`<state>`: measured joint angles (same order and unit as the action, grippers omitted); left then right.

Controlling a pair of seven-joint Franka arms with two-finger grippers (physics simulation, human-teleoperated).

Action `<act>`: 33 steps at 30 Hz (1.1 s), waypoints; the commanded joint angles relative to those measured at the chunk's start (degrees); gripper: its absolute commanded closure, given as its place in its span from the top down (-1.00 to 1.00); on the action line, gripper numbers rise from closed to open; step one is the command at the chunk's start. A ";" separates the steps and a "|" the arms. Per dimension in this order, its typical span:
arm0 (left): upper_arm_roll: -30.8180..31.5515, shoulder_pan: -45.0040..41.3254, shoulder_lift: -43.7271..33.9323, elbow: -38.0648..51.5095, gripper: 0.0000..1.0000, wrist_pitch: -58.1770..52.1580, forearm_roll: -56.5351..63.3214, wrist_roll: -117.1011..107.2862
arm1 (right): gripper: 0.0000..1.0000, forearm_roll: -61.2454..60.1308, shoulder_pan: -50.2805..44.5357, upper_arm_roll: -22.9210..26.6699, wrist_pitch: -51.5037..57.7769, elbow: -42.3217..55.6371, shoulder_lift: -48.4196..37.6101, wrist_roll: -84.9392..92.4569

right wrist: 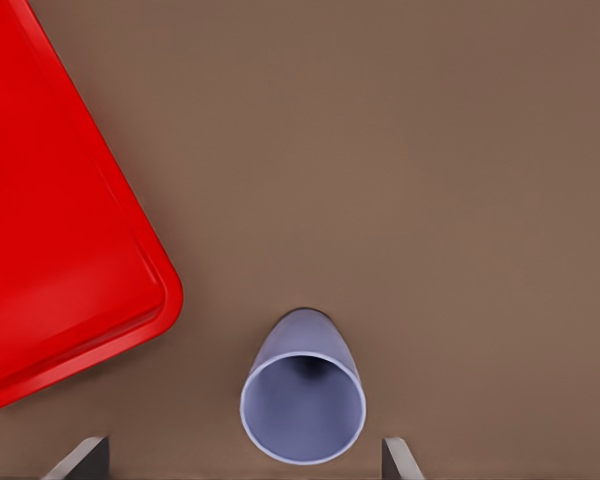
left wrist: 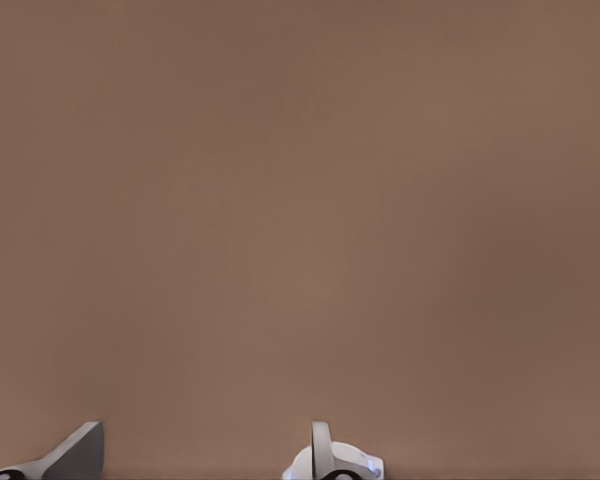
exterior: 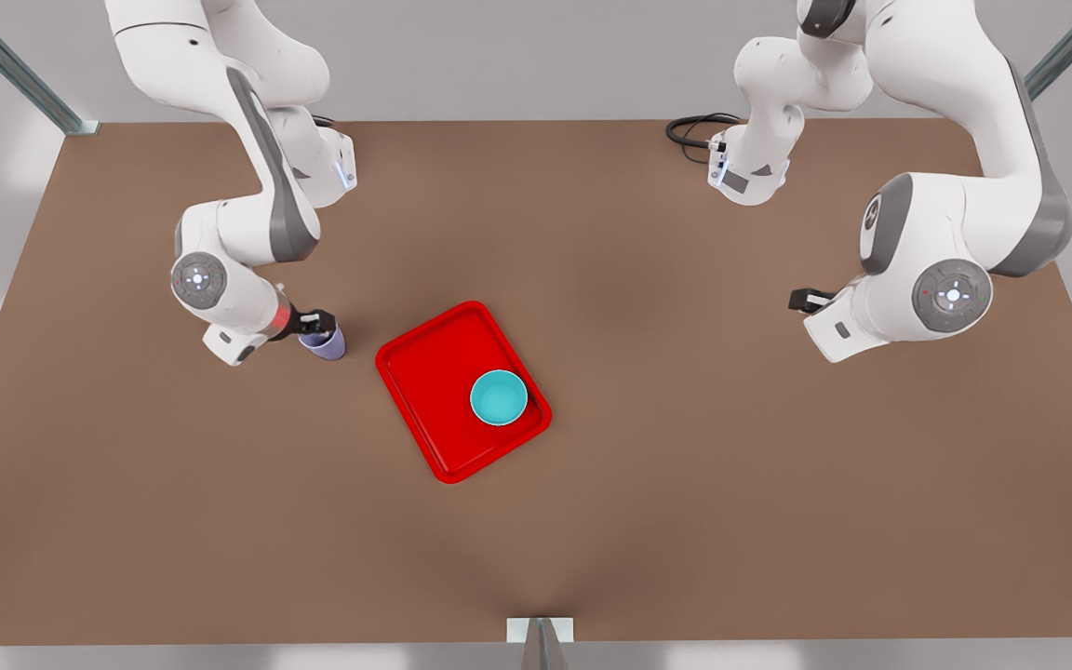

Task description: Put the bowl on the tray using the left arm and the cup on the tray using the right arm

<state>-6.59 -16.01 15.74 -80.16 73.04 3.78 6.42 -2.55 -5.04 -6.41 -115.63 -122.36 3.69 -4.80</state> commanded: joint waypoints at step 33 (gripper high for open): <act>-0.44 0.45 -0.09 0.09 1.00 0.00 -0.36 0.09 | 1.00 0.53 6.80 0.09 -7.51 -5.17 5.89 5.42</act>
<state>-7.03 -15.54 15.35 -80.07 73.10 3.54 6.50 -2.02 1.98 -6.33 -123.13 -127.50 9.66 1.01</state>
